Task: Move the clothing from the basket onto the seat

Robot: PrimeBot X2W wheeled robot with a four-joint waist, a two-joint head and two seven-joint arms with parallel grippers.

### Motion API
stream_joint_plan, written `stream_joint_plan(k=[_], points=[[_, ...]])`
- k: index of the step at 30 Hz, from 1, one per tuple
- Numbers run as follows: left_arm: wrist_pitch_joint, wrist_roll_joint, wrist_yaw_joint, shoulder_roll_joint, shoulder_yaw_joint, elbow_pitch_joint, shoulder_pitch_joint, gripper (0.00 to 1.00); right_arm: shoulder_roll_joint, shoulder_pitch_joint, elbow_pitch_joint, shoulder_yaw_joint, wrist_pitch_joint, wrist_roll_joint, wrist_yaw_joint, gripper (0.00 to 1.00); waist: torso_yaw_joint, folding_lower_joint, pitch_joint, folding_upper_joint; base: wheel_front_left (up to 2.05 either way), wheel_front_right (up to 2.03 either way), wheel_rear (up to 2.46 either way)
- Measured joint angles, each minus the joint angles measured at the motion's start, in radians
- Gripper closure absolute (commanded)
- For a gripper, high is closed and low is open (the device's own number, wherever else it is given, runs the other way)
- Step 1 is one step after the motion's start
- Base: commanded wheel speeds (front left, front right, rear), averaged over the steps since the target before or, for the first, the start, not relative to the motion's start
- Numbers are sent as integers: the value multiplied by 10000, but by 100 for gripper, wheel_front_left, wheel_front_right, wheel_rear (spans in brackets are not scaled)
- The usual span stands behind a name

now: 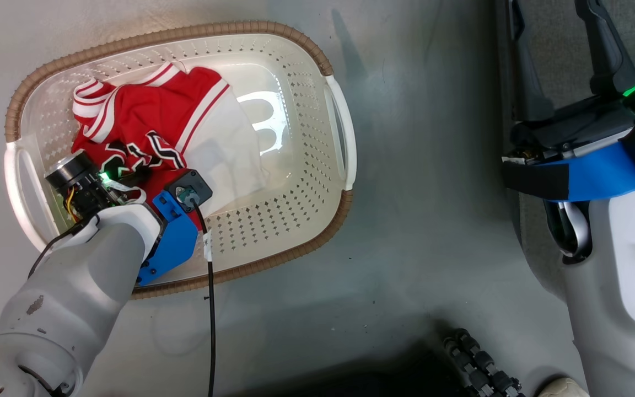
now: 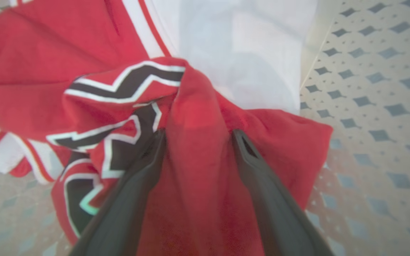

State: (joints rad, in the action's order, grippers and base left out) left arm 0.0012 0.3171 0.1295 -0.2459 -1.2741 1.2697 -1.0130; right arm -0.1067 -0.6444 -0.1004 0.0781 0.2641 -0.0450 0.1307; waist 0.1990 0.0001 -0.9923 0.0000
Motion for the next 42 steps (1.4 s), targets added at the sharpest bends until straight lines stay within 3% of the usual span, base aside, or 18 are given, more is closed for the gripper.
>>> stream_joint_plan(k=[1, 2, 3, 4, 12, 22, 42], points=[[128, -2, 0, 6, -6, 13, 0, 0, 2, -29, 2, -2, 0, 0, 0, 0, 9, 0, -15, 0, 0, 0, 0], [213, -23, 0, 10, -13, 29, 0, 21, 2, -42, 17, -12, 0, 6, 0, 0, 15, 0, -21, 0, 0, 0, 0], [293, -27, 0, 10, -17, 40, -1, 70, 2, -48, 33, -27, 0, 13, 0, 0, 24, 0, -27, 0, 0, 0, 0], [439, -12, 0, 13, -19, 50, 0, 100, 2, -51, 40, -38, 0, 13, 0, 0, 34, 0, -31, 0, 0, 0, 0], [677, 2, 0, 17, -42, 13, 1, 100, 8, -54, 13, -161, 0, 13, 0, 0, 56, 0, 35, 0, 0, 0, 0], [211, 180, 0, 355, -48, -270, 19, 100, 21, -45, -151, -247, 0, 15, 0, 0, -109, 0, 581, 0, 0, 0, 0], [-1952, 1912, 0, 1440, -54, -1070, 748, 100, -201, 789, -813, -552, 0, 13, 0, 0, -931, -1, 3105, 1, 0, 0, 0]])
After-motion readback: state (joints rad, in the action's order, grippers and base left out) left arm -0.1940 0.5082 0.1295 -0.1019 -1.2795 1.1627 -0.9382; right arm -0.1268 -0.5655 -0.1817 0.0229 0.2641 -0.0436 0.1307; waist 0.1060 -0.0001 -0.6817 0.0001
